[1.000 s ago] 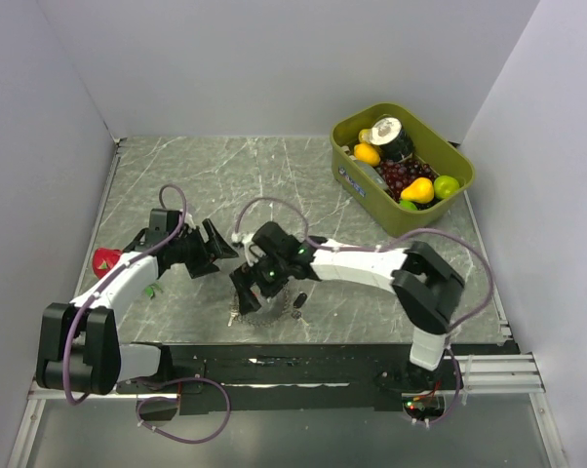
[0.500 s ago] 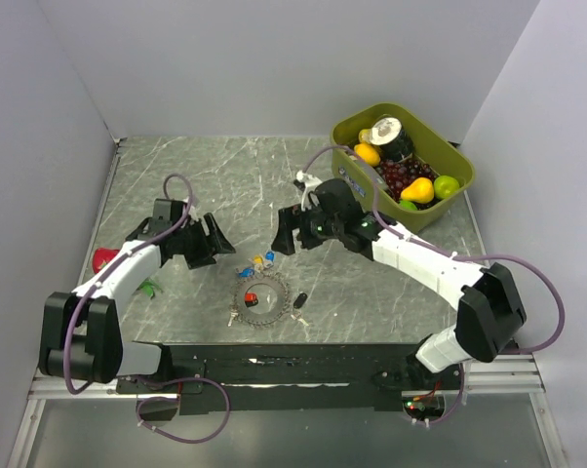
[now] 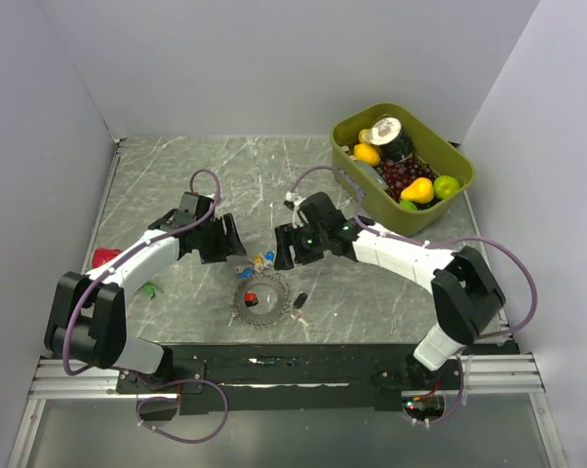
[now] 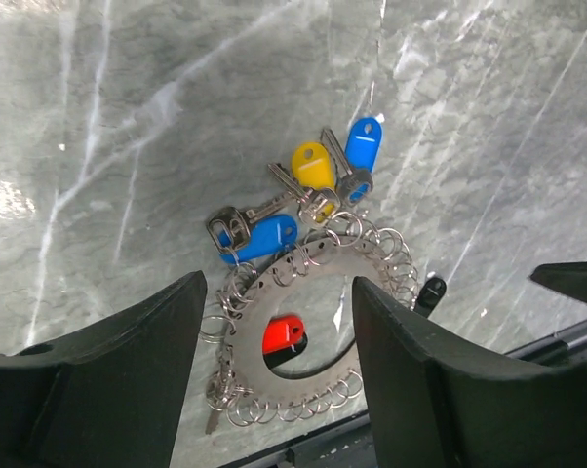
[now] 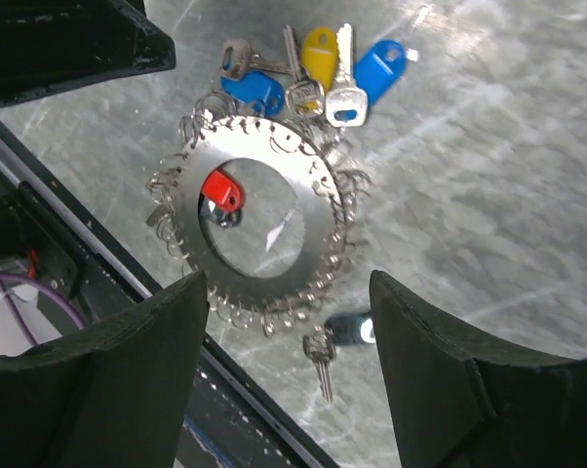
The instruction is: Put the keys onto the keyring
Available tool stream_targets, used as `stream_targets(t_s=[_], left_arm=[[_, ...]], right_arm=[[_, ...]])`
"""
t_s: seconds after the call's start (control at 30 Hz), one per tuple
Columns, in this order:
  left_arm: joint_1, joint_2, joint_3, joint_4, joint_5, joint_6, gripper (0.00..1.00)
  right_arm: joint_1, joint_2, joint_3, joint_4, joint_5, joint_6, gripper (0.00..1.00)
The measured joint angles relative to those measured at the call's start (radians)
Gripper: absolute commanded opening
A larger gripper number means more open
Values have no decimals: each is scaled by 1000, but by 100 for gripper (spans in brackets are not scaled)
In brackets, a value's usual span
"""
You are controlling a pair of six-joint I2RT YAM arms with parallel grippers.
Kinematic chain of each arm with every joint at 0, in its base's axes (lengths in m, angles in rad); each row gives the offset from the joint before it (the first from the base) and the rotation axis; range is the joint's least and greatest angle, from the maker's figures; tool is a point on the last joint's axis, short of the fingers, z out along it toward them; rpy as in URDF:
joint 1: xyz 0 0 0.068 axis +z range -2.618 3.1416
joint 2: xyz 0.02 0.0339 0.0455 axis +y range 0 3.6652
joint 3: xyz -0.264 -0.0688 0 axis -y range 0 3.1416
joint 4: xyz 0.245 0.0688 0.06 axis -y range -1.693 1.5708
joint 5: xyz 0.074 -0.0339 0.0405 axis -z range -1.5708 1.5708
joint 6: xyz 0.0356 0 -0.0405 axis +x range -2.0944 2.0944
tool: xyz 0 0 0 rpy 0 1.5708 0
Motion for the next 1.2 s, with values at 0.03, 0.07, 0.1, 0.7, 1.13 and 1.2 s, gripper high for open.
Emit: stream_targets(t_s=[0.03, 0.07, 0.1, 0.7, 1.13, 1.2], left_arm=[[0, 0, 0, 0, -3, 2, 65], [0, 0, 0, 0, -4, 2, 65], [0, 0, 0, -1, -7, 5, 64], [122, -76, -141, 32, 74, -11, 65], [118, -114, -142, 34, 87, 9, 53], [76, -114, -128, 23, 56, 14, 53]], right_arm=[[9, 14, 11, -5, 5, -2, 72], [19, 32, 29, -13, 11, -3, 70], [29, 51, 47, -20, 16, -6, 70], [154, 386, 433, -183, 96, -14, 54], [148, 409, 396, -174, 84, 25, 50], [135, 374, 338, -155, 66, 37, 50]])
